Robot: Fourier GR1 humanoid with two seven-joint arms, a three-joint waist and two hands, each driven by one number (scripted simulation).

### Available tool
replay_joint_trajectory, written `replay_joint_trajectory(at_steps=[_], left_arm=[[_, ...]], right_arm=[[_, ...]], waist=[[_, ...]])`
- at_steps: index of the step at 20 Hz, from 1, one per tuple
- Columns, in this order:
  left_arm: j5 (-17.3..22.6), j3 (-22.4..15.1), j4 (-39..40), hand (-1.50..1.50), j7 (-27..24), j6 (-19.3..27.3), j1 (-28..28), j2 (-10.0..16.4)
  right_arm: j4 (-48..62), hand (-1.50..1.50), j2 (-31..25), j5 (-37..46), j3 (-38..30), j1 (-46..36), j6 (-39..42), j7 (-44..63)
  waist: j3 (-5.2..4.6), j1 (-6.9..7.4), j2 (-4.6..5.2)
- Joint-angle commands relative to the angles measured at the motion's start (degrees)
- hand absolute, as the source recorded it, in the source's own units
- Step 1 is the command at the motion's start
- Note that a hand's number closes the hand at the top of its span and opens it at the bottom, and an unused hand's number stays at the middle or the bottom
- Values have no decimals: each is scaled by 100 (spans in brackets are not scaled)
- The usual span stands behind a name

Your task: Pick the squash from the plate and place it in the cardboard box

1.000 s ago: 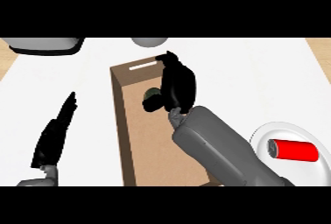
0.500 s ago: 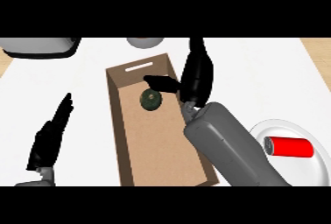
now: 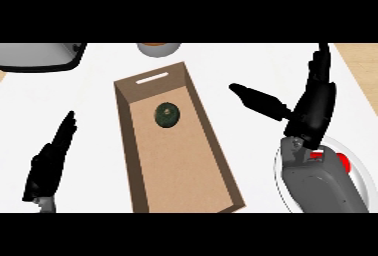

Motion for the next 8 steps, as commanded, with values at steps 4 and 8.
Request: replay_joint_trajectory(at_steps=[4,8], left_arm=[[-126,-8,34,0,58,140,-98,-70],[-99,-76,-196,0,9,17,158,-66]], right_arm=[[-2155,-150,-1170,-1479,-725,2217,253,-795],[-3136,-150,-1458,-2243,-1097,3411,611,-1391]], waist=[[8,-19,16],[6,23,11]])
